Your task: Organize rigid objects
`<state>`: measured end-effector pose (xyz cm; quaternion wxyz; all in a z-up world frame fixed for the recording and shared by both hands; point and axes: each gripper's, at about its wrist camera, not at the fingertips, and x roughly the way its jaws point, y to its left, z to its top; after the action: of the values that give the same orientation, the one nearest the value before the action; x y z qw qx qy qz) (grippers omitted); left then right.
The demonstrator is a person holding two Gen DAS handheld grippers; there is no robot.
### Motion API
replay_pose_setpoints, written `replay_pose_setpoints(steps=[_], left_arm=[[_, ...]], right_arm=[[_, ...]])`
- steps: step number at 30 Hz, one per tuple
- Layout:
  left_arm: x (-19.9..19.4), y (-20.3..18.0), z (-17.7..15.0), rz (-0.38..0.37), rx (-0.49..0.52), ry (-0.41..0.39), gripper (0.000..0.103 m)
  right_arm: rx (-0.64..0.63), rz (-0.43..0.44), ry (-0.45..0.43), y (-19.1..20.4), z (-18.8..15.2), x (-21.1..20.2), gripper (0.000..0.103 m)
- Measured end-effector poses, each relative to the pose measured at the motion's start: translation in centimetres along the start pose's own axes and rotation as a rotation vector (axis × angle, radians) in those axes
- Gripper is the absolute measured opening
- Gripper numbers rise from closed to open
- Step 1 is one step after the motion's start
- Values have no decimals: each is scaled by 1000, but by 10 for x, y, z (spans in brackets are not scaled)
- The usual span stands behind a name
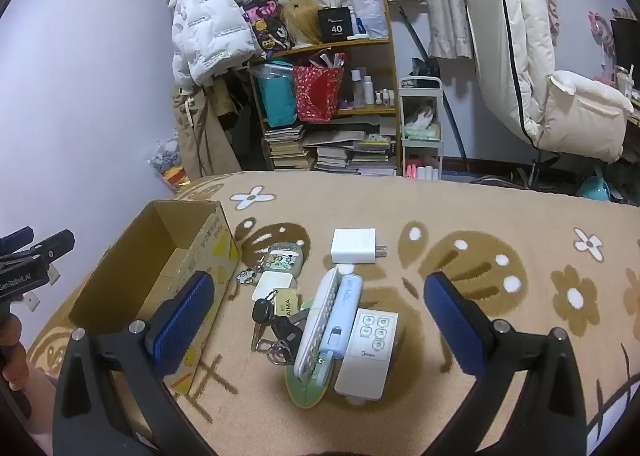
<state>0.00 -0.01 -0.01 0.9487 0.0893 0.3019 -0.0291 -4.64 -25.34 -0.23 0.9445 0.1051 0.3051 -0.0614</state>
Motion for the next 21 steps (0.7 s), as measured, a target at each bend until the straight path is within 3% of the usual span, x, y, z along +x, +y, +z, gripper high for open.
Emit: replay_pose_setpoints(steps=[21], left_arm=[[2, -4, -2, -3, 18, 0, 103]], right_arm=[[-13, -8, 4, 1, 0, 1, 103]])
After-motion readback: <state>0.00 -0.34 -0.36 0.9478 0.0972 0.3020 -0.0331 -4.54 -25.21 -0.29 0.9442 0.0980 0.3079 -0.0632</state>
